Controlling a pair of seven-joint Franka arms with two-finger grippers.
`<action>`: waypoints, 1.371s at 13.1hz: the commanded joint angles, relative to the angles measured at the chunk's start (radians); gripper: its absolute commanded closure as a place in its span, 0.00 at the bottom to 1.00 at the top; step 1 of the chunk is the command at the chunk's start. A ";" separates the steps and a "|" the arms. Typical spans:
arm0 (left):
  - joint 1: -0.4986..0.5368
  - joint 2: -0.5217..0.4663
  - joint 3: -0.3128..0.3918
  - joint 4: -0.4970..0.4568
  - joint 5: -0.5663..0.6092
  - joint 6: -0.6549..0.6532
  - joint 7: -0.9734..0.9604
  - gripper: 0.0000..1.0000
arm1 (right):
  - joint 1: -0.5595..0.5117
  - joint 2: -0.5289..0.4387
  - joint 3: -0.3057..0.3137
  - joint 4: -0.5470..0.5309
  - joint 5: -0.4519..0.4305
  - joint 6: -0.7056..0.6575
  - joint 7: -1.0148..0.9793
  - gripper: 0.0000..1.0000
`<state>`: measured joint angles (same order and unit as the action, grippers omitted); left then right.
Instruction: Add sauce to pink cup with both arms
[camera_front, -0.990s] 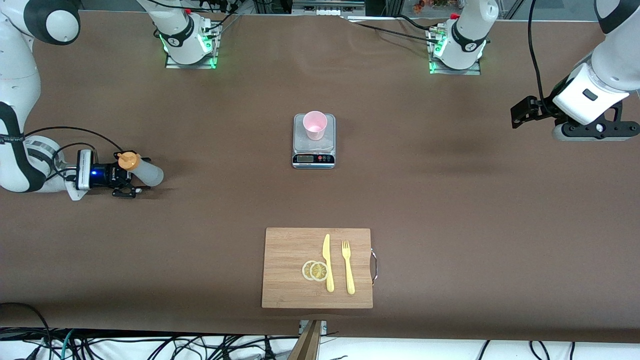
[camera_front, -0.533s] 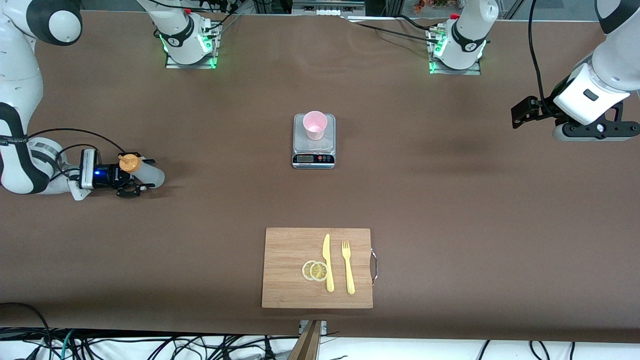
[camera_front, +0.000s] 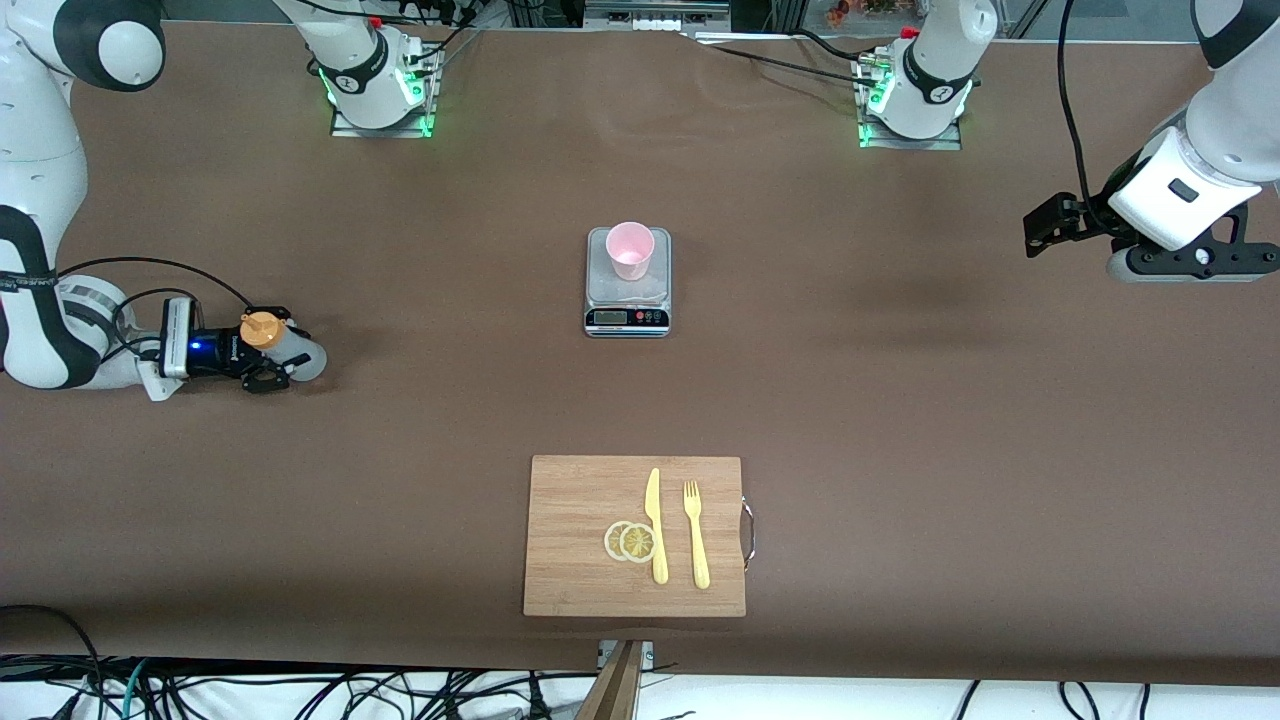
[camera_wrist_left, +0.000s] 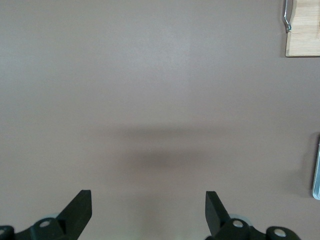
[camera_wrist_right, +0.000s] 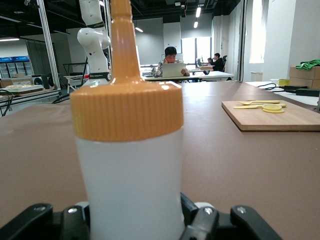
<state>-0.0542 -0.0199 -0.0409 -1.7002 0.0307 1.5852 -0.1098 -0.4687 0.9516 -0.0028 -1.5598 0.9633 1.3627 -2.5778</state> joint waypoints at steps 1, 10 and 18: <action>0.007 -0.008 0.001 -0.003 -0.015 -0.011 0.025 0.00 | -0.001 -0.007 -0.003 0.012 0.005 -0.014 0.002 1.00; 0.008 -0.008 0.001 -0.003 -0.015 -0.013 0.027 0.00 | 0.073 -0.100 -0.006 0.058 -0.017 -0.002 0.292 1.00; 0.010 -0.006 0.003 -0.004 -0.017 -0.014 0.027 0.00 | 0.281 -0.281 -0.008 0.058 -0.179 0.116 0.672 1.00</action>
<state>-0.0528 -0.0198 -0.0397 -1.7014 0.0307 1.5823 -0.1098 -0.2468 0.7238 -0.0031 -1.4819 0.8417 1.4532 -1.9704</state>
